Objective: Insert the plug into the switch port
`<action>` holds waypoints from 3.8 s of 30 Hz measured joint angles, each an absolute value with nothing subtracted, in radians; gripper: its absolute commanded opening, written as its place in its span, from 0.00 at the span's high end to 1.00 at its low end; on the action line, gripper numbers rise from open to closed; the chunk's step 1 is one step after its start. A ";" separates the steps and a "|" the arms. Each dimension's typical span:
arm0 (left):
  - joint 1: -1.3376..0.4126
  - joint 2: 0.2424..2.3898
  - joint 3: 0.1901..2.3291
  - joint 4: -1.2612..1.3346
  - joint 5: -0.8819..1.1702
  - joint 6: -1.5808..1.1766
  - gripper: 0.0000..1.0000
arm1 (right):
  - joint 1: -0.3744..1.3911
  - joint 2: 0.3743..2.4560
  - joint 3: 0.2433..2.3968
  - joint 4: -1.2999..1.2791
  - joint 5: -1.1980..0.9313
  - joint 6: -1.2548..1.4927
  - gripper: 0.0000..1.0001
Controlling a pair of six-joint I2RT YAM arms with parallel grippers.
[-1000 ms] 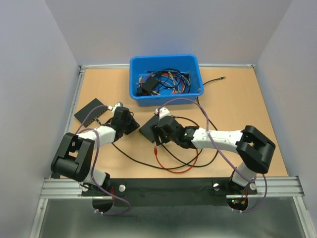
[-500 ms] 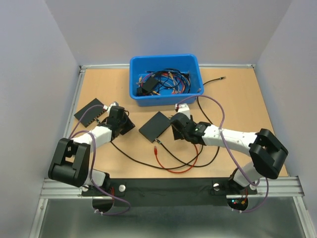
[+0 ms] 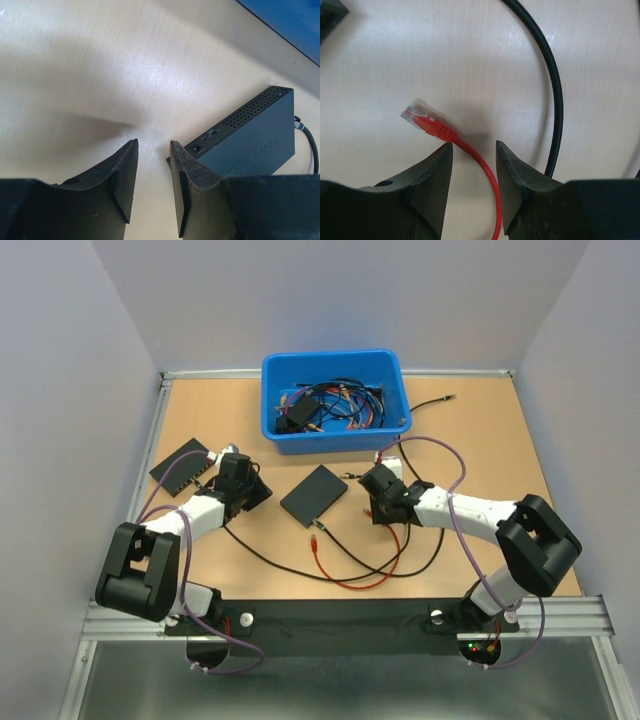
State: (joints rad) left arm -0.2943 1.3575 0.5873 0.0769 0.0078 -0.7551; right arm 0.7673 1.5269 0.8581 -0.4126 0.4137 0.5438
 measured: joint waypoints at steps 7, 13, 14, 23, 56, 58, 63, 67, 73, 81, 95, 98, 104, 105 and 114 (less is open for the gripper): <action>-0.294 1.357 0.582 0.079 0.015 -0.751 0.58 | 0.767 1.560 0.837 -0.410 0.403 0.547 0.61; -0.295 1.357 0.582 0.081 0.022 -0.747 0.58 | 0.767 1.572 0.839 -0.391 0.398 0.546 0.69; -0.294 1.357 0.582 0.081 0.022 -0.746 0.59 | 0.767 1.574 0.839 -0.385 0.394 0.545 0.75; -0.295 1.354 0.568 0.084 0.023 -0.734 0.60 | 0.767 1.577 0.839 -0.360 0.374 0.532 1.00; -0.456 1.039 0.508 0.527 0.422 -0.718 0.55 | 0.767 1.356 0.855 -0.096 -0.082 0.357 1.00; -0.473 1.065 0.490 0.598 0.440 -0.727 0.55 | 0.767 1.356 0.855 -0.085 -0.106 0.355 1.00; -0.506 1.145 0.462 0.704 0.453 -0.749 0.54 | 0.767 1.356 0.855 -0.056 -0.152 0.354 0.99; -0.528 1.205 0.462 0.749 0.451 -0.754 0.54 | 0.767 1.356 0.855 -0.036 -0.176 0.355 1.00; -0.551 1.243 0.462 0.781 0.440 -0.756 0.54 | 0.767 1.356 0.855 -0.023 -0.195 0.356 1.00; -0.555 1.248 0.462 0.783 0.406 -0.755 0.54 | 0.767 1.353 0.855 -0.014 -0.210 0.359 0.99; -0.557 1.259 0.462 0.784 0.353 -0.748 0.63 | 0.767 1.341 0.855 -0.006 -0.245 0.363 0.99; -0.558 1.259 0.463 0.794 0.354 -0.748 0.73 | 0.767 1.341 0.855 0.001 -0.251 0.366 1.00; -0.571 1.259 0.467 0.827 0.357 -0.752 0.99 | 0.767 1.341 0.855 0.009 -0.254 0.369 0.99; -0.572 1.258 0.467 0.826 0.354 -0.755 1.00 | 0.767 1.341 0.855 0.009 -0.254 0.370 0.94; -0.582 1.161 0.447 0.760 0.296 -0.799 1.00 | 0.767 1.335 0.855 0.020 -0.239 0.369 0.40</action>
